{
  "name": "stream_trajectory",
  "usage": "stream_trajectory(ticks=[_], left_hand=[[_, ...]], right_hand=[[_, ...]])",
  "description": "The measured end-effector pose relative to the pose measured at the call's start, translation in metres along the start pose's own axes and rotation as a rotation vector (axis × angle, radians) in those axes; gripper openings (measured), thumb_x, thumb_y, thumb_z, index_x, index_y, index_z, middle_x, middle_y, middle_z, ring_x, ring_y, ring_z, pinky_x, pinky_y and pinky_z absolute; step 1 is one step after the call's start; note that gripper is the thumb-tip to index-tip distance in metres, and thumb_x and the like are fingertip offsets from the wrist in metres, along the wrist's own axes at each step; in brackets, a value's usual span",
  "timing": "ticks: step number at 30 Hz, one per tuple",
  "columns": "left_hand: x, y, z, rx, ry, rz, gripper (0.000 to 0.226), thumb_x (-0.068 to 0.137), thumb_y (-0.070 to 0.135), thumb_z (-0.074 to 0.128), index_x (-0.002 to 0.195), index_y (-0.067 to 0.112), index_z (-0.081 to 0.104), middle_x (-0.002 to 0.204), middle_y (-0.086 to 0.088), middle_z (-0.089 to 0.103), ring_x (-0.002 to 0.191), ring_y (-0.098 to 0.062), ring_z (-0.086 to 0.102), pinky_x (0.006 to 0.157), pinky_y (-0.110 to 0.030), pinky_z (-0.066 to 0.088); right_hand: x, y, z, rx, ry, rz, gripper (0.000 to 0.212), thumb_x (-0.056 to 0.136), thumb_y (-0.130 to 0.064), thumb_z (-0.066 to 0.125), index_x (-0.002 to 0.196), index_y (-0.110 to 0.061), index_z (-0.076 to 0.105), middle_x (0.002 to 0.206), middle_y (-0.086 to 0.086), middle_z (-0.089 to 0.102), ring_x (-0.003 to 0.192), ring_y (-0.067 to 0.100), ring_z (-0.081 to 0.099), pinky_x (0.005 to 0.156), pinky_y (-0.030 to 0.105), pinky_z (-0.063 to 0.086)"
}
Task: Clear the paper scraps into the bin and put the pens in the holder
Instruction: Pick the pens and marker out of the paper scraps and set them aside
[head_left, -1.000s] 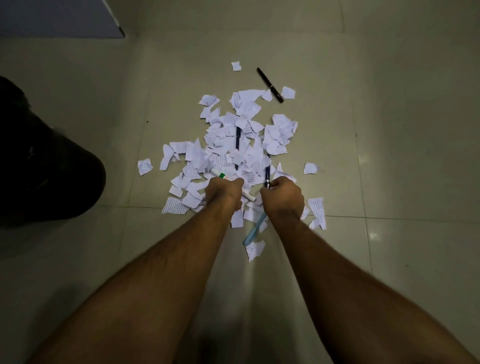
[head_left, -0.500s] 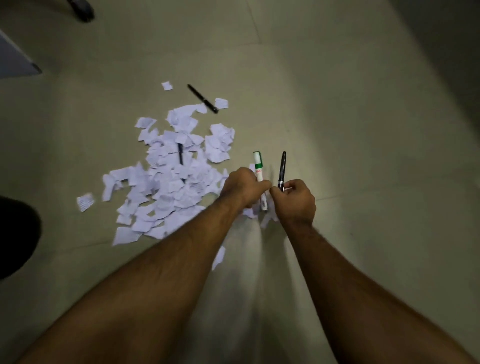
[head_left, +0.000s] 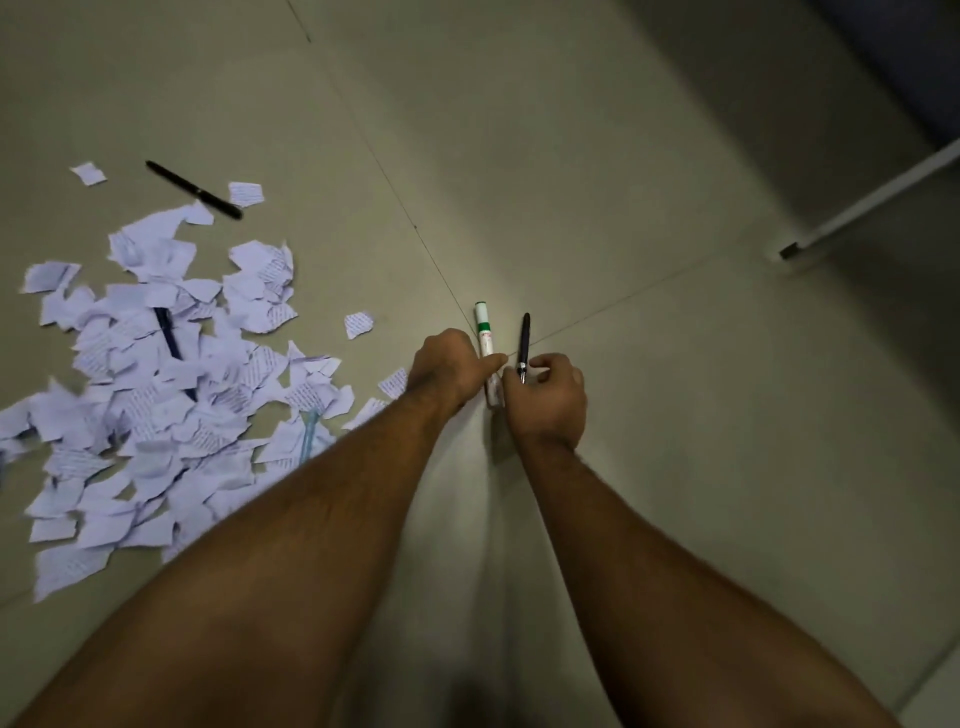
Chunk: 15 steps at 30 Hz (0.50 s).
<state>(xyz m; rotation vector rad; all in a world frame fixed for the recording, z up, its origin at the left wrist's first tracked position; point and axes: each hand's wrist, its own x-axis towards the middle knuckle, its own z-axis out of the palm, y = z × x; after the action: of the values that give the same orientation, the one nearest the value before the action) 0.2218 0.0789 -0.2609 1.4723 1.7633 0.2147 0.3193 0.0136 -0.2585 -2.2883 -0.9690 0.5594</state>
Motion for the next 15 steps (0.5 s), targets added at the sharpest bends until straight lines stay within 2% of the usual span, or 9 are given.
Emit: stream_trajectory(ticks=[3, 7, 12, 15], left_hand=[[-0.015, -0.013, -0.019, -0.079, 0.089, 0.009, 0.036, 0.085, 0.046, 0.064, 0.082, 0.011, 0.069, 0.086, -0.009, 0.072, 0.082, -0.029, 0.065, 0.07, -0.032, 0.051], [-0.034, -0.047, -0.061, -0.192, 0.228, -0.05, 0.026, 0.086, 0.033, 0.062, 0.068, 0.015, 0.063, 0.074, -0.005, 0.068, 0.078, -0.029, 0.065, 0.07, -0.028, 0.048], [-0.047, -0.125, -0.134, -0.211, 0.372, -0.251, 0.023, 0.085, 0.034, 0.065, 0.072, 0.016, 0.064, 0.082, -0.009, 0.069, 0.086, -0.031, 0.065, 0.071, -0.025, 0.042], [-0.049, -0.166, -0.159, -0.229, 0.426, -0.35, 0.022, 0.083, 0.035, 0.066, 0.076, 0.014, 0.066, 0.09, -0.012, 0.072, 0.09, -0.033, 0.065, 0.076, -0.029, 0.048]], right_hand=[[-0.015, -0.02, 0.003, 0.049, 0.006, -0.064, 0.023, 0.078, -0.031, 0.071, 0.096, -0.022, 0.061, 0.093, -0.003, 0.061, 0.083, 0.019, 0.06, 0.068, 0.029, 0.048], [-0.046, -0.052, 0.022, 0.109, -0.119, -0.064, 0.012, 0.08, -0.025, 0.066, 0.092, -0.022, 0.066, 0.082, -0.003, 0.068, 0.08, 0.021, 0.065, 0.07, 0.029, 0.049], [-0.105, -0.103, 0.066, 0.041, -0.476, -0.124, 0.015, 0.08, -0.029, 0.066, 0.091, -0.019, 0.072, 0.092, 0.002, 0.075, 0.091, 0.025, 0.067, 0.076, 0.024, 0.046], [-0.125, -0.122, 0.092, -0.038, -0.596, -0.163, 0.019, 0.08, -0.033, 0.066, 0.087, -0.017, 0.072, 0.095, 0.005, 0.074, 0.093, 0.028, 0.067, 0.081, 0.028, 0.051]])
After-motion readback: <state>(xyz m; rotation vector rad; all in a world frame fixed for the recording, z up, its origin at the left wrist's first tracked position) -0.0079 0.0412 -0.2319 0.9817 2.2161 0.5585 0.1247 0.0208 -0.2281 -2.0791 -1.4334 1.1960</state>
